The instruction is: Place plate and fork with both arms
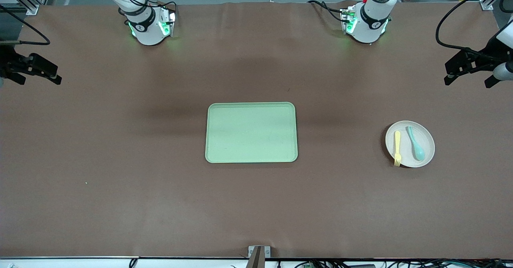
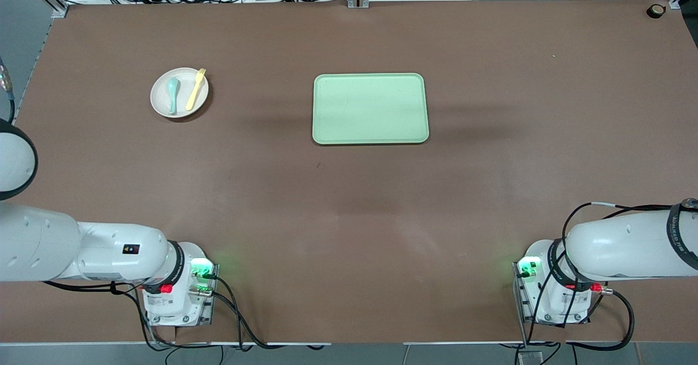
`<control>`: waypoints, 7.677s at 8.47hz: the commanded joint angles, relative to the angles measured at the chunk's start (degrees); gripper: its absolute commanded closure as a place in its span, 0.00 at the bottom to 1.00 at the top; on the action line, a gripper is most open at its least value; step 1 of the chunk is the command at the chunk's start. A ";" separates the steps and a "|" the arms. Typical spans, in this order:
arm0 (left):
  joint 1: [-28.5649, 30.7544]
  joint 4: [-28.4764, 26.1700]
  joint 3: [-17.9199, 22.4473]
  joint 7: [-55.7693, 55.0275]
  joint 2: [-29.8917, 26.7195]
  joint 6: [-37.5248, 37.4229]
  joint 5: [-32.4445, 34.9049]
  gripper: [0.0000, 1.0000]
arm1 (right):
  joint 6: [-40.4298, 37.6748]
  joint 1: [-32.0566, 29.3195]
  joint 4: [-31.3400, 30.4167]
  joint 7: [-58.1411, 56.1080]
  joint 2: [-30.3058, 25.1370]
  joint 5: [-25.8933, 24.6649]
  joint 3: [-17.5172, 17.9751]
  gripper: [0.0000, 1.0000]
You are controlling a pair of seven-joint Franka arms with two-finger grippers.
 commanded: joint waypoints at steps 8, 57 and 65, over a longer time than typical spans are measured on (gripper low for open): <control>11.20 0.94 0.38 3.89 19.25 1.86 -4.18 0.00 | -0.45 0.48 -0.71 0.83 -0.87 0.07 0.05 0.00; -10.48 -17.87 -19.66 -19.46 40.29 53.31 -16.77 0.95 | 61.50 45.74 -7.84 47.94 38.40 6.31 -0.91 0.05; 6.27 -17.17 -19.13 -19.02 22.22 52.17 -11.79 0.00 | 61.07 48.20 0.96 47.76 48.25 -0.02 -1.26 0.15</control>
